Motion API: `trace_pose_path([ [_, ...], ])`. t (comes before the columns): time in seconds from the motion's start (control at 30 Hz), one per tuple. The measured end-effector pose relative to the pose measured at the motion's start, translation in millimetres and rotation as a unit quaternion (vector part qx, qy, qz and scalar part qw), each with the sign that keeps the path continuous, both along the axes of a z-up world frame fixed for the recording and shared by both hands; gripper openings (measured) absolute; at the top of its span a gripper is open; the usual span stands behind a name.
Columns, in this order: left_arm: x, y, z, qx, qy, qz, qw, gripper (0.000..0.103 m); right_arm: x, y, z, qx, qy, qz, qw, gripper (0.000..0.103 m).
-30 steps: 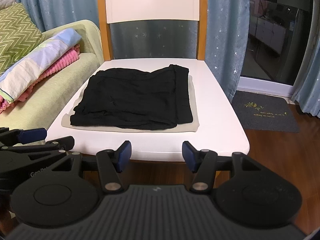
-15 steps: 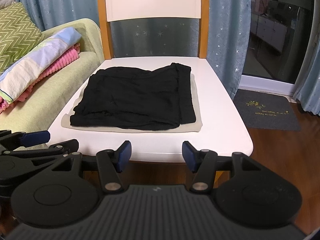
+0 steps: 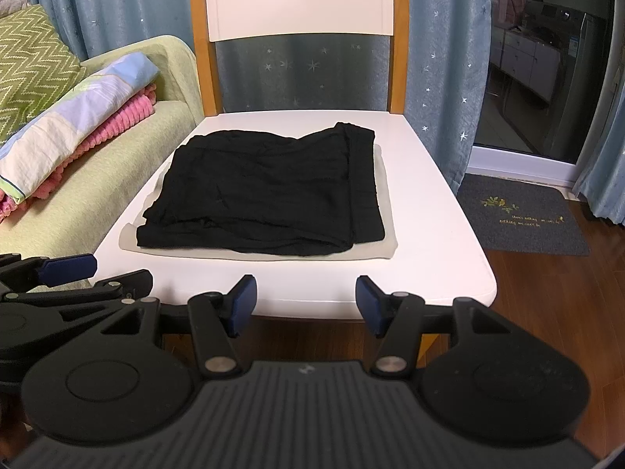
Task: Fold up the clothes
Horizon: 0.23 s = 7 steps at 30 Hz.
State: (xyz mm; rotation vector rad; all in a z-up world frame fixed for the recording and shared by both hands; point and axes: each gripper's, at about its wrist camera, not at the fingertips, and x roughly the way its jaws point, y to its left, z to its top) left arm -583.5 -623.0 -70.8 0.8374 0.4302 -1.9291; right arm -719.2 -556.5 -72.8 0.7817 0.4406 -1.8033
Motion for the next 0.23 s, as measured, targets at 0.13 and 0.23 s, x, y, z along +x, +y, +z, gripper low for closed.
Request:
trace_pose_path([
  [0.13,0.2,-1.3,0.0,0.0,0.001,0.001,1.0,0.056,0.1,-0.7,0.4,0.0,0.0,0.0,1.0,0.052],
  [0.23,-0.1,-2.5,-0.3,0.001,0.002,0.001,1.0,0.056,0.2,-1.2,0.7,0.001,-0.001,0.0,1.0,0.052],
])
